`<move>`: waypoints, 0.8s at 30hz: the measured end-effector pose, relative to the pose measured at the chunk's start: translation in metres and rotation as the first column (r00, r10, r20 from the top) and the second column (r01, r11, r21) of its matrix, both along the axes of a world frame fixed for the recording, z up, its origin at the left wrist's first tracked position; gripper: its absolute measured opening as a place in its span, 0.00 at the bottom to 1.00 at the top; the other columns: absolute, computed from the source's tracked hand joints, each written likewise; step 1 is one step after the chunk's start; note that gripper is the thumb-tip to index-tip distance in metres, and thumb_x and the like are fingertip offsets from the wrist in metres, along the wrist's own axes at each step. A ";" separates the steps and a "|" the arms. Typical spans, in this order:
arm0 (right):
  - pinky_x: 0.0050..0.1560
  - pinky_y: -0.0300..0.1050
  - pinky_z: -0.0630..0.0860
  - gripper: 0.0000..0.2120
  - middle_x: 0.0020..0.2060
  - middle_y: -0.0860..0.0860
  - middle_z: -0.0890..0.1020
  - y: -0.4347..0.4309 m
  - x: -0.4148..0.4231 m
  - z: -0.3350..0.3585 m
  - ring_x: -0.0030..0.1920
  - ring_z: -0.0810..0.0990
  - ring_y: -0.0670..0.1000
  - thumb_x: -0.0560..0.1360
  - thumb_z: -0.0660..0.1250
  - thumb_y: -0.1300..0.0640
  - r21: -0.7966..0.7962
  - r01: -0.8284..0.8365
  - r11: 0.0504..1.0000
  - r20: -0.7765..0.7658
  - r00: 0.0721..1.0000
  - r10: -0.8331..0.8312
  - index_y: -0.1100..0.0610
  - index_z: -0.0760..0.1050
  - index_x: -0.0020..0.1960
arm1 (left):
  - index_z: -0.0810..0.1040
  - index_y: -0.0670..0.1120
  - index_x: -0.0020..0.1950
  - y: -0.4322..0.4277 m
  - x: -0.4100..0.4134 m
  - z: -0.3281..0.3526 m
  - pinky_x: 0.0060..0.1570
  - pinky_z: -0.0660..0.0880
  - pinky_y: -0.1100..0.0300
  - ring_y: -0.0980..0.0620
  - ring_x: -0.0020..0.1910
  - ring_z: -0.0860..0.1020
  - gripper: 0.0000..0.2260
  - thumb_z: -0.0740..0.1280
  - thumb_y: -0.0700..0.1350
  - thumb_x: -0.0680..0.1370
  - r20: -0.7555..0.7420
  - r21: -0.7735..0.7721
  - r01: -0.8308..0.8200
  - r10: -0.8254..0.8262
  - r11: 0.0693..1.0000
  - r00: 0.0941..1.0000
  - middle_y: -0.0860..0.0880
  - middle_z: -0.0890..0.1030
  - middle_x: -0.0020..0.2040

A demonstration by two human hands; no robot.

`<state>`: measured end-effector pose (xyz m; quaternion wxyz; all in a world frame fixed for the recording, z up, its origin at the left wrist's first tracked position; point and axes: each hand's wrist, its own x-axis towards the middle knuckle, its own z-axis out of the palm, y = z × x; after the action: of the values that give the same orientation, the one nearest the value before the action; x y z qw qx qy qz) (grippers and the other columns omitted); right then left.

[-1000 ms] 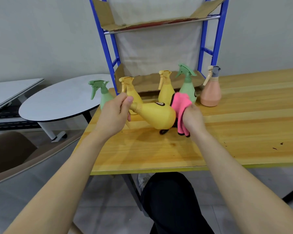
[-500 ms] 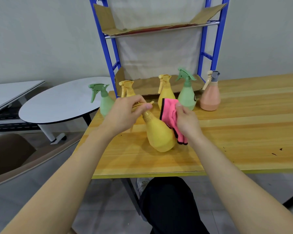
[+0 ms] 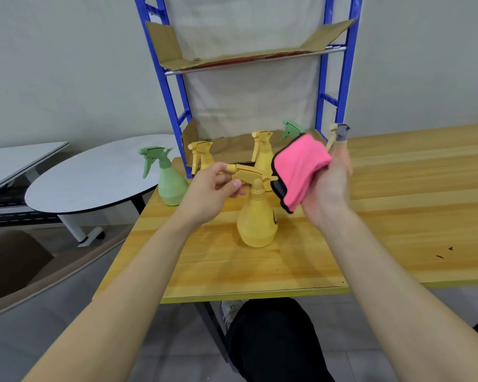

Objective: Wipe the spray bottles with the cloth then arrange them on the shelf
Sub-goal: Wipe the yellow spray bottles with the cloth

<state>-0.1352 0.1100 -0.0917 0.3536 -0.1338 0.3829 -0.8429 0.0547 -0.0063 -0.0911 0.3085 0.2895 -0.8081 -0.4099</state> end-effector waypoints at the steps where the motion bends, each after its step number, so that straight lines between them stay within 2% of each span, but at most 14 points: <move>1: 0.49 0.51 0.75 0.21 0.43 0.54 0.81 -0.004 0.006 0.006 0.48 0.80 0.57 0.85 0.57 0.43 0.055 0.028 0.998 -0.169 0.986 -0.018 0.58 0.76 0.45 | 0.76 0.40 0.66 0.001 -0.003 -0.002 0.60 0.83 0.49 0.47 0.51 0.88 0.11 0.69 0.42 0.86 -0.013 0.017 0.006 -0.005 1.000 1.000 0.48 0.90 0.50; 2: 0.46 0.48 0.73 0.19 0.40 0.51 0.82 -0.008 0.012 0.009 0.45 0.80 0.53 0.83 0.59 0.42 0.146 0.057 0.988 -0.416 0.909 0.009 0.55 0.78 0.45 | 0.75 0.38 0.64 0.003 -0.007 -0.004 0.57 0.83 0.50 0.46 0.49 0.88 0.10 0.70 0.41 0.85 -0.039 0.026 0.015 -0.014 1.000 0.999 0.46 0.90 0.49; 3: 0.45 0.47 0.72 0.16 0.40 0.47 0.82 -0.008 0.017 0.009 0.43 0.80 0.49 0.83 0.60 0.43 0.229 0.090 0.969 -0.667 0.740 0.089 0.51 0.80 0.47 | 0.76 0.36 0.61 0.004 -0.009 -0.006 0.53 0.83 0.52 0.46 0.45 0.87 0.09 0.71 0.39 0.84 -0.076 0.029 0.018 -0.016 0.999 0.997 0.44 0.90 0.47; 4: 0.48 0.44 0.73 0.11 0.43 0.43 0.84 -0.008 0.021 0.005 0.46 0.80 0.45 0.83 0.61 0.47 0.269 0.098 0.958 -0.839 0.513 0.183 0.48 0.82 0.52 | 0.78 0.36 0.58 0.005 -0.011 -0.007 0.49 0.83 0.53 0.46 0.42 0.87 0.06 0.72 0.36 0.83 -0.111 0.027 0.009 -0.006 1.000 0.994 0.43 0.89 0.45; 5: 0.54 0.43 0.74 0.11 0.52 0.41 0.85 -0.007 0.020 -0.001 0.53 0.81 0.44 0.84 0.63 0.50 0.296 0.132 0.946 -0.928 0.275 0.252 0.47 0.82 0.61 | 0.80 0.36 0.56 0.004 -0.011 -0.008 0.47 0.83 0.54 0.47 0.40 0.87 0.05 0.72 0.34 0.82 -0.142 0.023 -0.004 0.007 1.000 0.990 0.42 0.89 0.44; 6: 0.61 0.44 0.74 0.15 0.60 0.43 0.84 -0.008 0.016 -0.006 0.60 0.79 0.45 0.84 0.65 0.51 0.295 0.176 0.939 -0.955 0.095 0.282 0.48 0.79 0.70 | 0.83 0.36 0.56 0.004 -0.011 -0.008 0.45 0.83 0.55 0.48 0.39 0.87 0.05 0.73 0.33 0.81 -0.165 0.019 -0.016 0.019 1.000 0.986 0.41 0.89 0.44; 7: 0.65 0.47 0.74 0.19 0.65 0.45 0.83 -0.005 0.013 -0.005 0.64 0.79 0.48 0.84 0.67 0.52 0.294 0.201 0.934 -0.954 0.004 0.300 0.49 0.76 0.74 | 0.85 0.36 0.55 0.004 -0.010 -0.007 0.44 0.83 0.56 0.49 0.38 0.86 0.05 0.74 0.33 0.80 -0.180 0.015 -0.022 0.024 1.000 0.983 0.41 0.89 0.44; 9: 0.63 0.51 0.76 0.19 0.62 0.49 0.84 -0.005 0.001 0.002 0.61 0.81 0.52 0.83 0.70 0.50 0.315 0.208 0.926 -0.945 -0.023 0.327 0.52 0.77 0.72 | 0.87 0.37 0.55 0.004 -0.011 -0.006 0.43 0.83 0.59 0.51 0.37 0.86 0.05 0.75 0.33 0.79 -0.193 0.001 -0.025 0.025 1.000 0.981 0.42 0.89 0.43; 11: 0.52 0.51 0.76 0.14 0.50 0.49 0.85 -0.007 -0.009 0.009 0.51 0.81 0.53 0.81 0.72 0.46 0.336 0.234 0.912 -0.934 -0.044 0.356 0.53 0.80 0.61 | 0.88 0.38 0.54 0.004 -0.014 -0.008 0.43 0.83 0.60 0.52 0.38 0.87 0.05 0.74 0.33 0.80 -0.188 -0.029 -0.021 0.015 0.999 0.982 0.45 0.89 0.42; 13: 0.43 0.50 0.72 0.15 0.42 0.48 0.82 -0.008 -0.012 0.007 0.44 0.78 0.51 0.81 0.71 0.41 0.308 0.262 0.915 -0.940 -0.064 0.335 0.54 0.79 0.53 | 0.89 0.42 0.53 0.003 -0.017 -0.011 0.44 0.83 0.61 0.53 0.39 0.88 0.07 0.73 0.32 0.80 -0.156 -0.087 -0.026 0.012 0.996 0.988 0.49 0.89 0.42; 16: 0.39 0.53 0.72 0.20 0.36 0.48 0.78 -0.007 -0.005 -0.004 0.38 0.78 0.55 0.87 0.59 0.41 0.171 0.380 0.909 -0.966 -0.115 0.230 0.55 0.76 0.47 | 0.88 0.44 0.54 0.004 -0.019 -0.014 0.46 0.83 0.61 0.54 0.41 0.87 0.10 0.72 0.31 0.80 -0.121 -0.143 -0.019 0.001 0.989 0.993 0.48 0.89 0.43; 18: 0.38 0.52 0.71 0.23 0.31 0.47 0.75 -0.005 -0.006 -0.002 0.36 0.80 0.58 0.89 0.52 0.44 0.110 0.462 0.880 -0.981 -0.090 0.170 0.53 0.75 0.43 | 0.87 0.44 0.52 0.008 -0.019 -0.015 0.47 0.84 0.59 0.51 0.41 0.88 0.06 0.74 0.34 0.80 -0.119 -0.124 -0.002 -0.013 0.992 0.993 0.46 0.88 0.42; 20: 0.39 0.49 0.66 0.21 0.32 0.46 0.76 -0.003 -0.006 0.003 0.37 0.79 0.56 0.89 0.52 0.44 0.141 0.431 0.891 -0.973 -0.105 0.205 0.51 0.73 0.44 | 0.87 0.43 0.51 0.010 -0.019 -0.017 0.46 0.85 0.55 0.48 0.41 0.88 0.04 0.75 0.35 0.80 -0.122 -0.129 -0.008 -0.008 0.992 0.992 0.46 0.88 0.42; 24: 0.44 0.50 0.73 0.16 0.46 0.47 0.83 -0.001 -0.001 0.003 0.45 0.79 0.51 0.84 0.64 0.39 0.212 0.291 0.933 -0.944 -0.186 0.273 0.51 0.76 0.61 | 0.89 0.44 0.53 0.005 -0.022 -0.019 0.47 0.85 0.50 0.48 0.41 0.87 0.09 0.71 0.33 0.80 -0.090 -0.244 -0.045 0.023 0.969 0.996 0.50 0.89 0.42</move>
<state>-0.1358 0.1095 -0.0887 -0.0606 -0.6634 0.6614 -0.3445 0.0332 -0.0010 -0.1100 0.3834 0.2450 -0.8334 -0.3137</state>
